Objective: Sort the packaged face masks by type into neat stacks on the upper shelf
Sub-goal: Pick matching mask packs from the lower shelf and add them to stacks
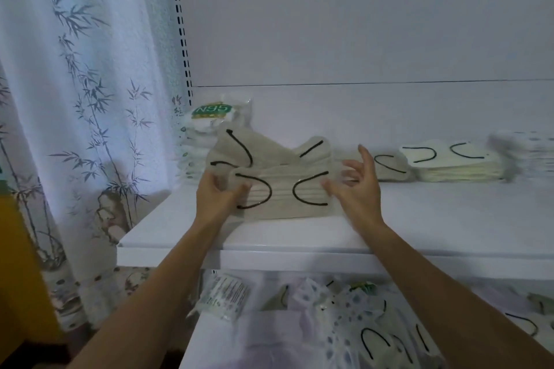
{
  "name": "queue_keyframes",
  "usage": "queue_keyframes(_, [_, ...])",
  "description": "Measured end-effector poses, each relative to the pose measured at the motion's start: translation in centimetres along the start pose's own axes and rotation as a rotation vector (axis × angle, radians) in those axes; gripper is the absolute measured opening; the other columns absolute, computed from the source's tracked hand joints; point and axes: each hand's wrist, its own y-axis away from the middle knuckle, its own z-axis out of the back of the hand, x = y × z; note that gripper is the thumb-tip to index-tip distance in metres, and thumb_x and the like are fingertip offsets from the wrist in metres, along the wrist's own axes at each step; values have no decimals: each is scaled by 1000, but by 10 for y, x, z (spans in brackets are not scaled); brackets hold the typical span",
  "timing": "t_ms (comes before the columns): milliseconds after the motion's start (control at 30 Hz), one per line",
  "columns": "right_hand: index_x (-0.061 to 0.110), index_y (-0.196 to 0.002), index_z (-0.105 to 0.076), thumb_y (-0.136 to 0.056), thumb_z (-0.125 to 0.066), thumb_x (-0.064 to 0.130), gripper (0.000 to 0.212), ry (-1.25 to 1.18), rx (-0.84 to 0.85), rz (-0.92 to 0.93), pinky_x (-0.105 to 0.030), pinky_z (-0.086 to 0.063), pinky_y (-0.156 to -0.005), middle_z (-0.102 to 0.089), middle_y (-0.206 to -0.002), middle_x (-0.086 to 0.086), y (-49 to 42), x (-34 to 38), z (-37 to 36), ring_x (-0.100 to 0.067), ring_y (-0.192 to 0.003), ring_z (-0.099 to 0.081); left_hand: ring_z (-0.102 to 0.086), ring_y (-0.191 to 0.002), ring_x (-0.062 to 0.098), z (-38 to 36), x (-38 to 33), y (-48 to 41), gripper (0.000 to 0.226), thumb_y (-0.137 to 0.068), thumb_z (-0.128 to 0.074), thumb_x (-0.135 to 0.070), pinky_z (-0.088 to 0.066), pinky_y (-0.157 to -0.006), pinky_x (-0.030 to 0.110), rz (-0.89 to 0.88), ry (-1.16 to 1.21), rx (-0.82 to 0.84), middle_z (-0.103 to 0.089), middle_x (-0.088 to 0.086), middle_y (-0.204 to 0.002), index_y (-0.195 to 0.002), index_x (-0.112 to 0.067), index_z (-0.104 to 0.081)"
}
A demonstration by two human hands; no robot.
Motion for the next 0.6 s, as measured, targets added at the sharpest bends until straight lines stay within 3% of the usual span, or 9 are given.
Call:
queue_keyframes(100, [23,-144,-32,-72,-78,7,87,82,78,-101,-24,-42,-86,-52,-104,7,-3,-4,-1,-12,-99,-51,-48,-72,15,-5,-1,1,33,-75,-77,-18,-43,-67,29,14,-65,-30,-47,-4,-75,-75,-21,-44])
queue_keyframes(200, [16,-128,-51,-72,-75,1,63,72,172,-211,-23,-38,-84,-53,-107,3,-8,-10,0,-12,-108,-50,-60,-79,18,-1,5,3,22,-79,-73,-12,-51,-67,32,103,139,15,-60,0,-85,-82,-19,-52])
queue_keyframes(300, [9,-113,-58,-73,-73,0,44,80,231,-202,-24,-37,-84,-56,-109,1,-9,-10,2,-13,-106,-50,-62,-58,13,2,0,3,18,-84,-61,1,-48,-43,23,252,405,65,-62,1,-71,-78,-13,-52])
queue_keyframes(400, [-4,-101,-55,-73,-74,4,35,99,208,-178,-32,-44,-84,-59,-97,-8,-7,-11,2,-22,-96,-55,-48,-45,14,-1,-4,2,23,-87,-45,-4,-36,-36,13,366,534,54,-52,-4,-49,-66,-14,-47])
queue_keyframes(467, [-3,-97,-56,-73,-74,7,33,126,178,-154,-36,-47,-84,-61,-96,-14,-7,-12,2,-27,-94,-57,-53,-52,7,0,-5,-1,18,-90,-46,-21,-42,-47,16,385,639,-5,-54,-8,-57,-73,-20,-52])
queue_keyframes(500, [-3,-96,-56,-73,-73,6,29,126,172,-141,-34,-46,-82,-60,-93,-12,-6,-10,3,-26,-91,-56,-54,-64,7,2,-2,-5,14,-91,-47,-30,-46,-61,18,368,678,-56,-54,-7,-69,-83,-21,-54])
queue_keyframes(567, [2,-98,-60,-75,-70,2,25,113,169,-146,-33,-46,-83,-62,-97,-8,-6,-9,4,-23,-93,-57,-53,-85,11,6,7,-12,22,-91,-49,-42,-46,-84,24,341,686,-120,-53,-3,-89,-101,-24,-53])
queue_keyframes(600, [6,-103,-61,-76,-70,1,29,105,180,-161,-35,-47,-88,-64,-103,-8,-5,-8,4,-23,-98,-58,-53,-90,13,8,11,-14,23,-90,-51,-43,-45,-89,26,323,653,-137,-54,-1,-96,-104,-25,-54])
